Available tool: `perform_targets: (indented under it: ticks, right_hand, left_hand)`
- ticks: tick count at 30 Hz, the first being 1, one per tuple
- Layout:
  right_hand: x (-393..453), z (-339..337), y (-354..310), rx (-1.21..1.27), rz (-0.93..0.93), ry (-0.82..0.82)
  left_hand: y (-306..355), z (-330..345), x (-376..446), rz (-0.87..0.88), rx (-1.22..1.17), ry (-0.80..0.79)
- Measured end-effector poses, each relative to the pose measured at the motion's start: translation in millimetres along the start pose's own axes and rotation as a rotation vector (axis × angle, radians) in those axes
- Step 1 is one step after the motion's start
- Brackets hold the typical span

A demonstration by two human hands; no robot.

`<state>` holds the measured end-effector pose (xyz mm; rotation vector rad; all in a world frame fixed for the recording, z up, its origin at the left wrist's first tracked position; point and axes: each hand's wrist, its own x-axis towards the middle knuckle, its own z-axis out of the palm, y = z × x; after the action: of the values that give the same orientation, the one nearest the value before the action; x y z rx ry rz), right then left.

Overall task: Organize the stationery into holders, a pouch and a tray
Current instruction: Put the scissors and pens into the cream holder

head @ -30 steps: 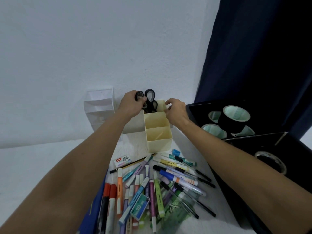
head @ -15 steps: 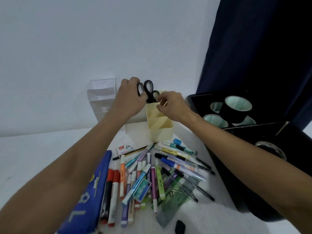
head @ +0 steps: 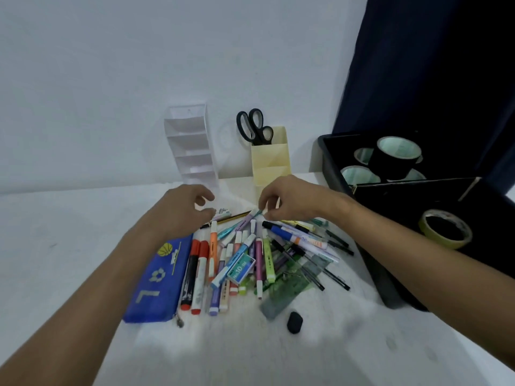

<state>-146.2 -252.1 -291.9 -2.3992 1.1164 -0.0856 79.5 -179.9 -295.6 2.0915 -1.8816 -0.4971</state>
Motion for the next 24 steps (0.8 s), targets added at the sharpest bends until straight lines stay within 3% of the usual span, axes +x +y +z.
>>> perform_targets:
  ticks: [6, 12, 20, 24]
  right_hand:
    - [-26, 7, 5, -0.061, 0.103, -0.074]
    - [-46, 16, 21, -0.094, 0.263, -0.170]
    - [-56, 16, 31, -0.125, 0.357, -0.045]
    - [-52, 23, 30, -0.164, 0.388, -0.064]
  left_hand:
    - [7, 16, -12, 0.038, -0.002, -0.066]
    - [37, 39, -10, 0.185, 0.021, -0.125]
    - [34, 47, 8, 0.168, 0.064, -0.120]
    - [27, 47, 18, 0.135, 0.130, -0.125]
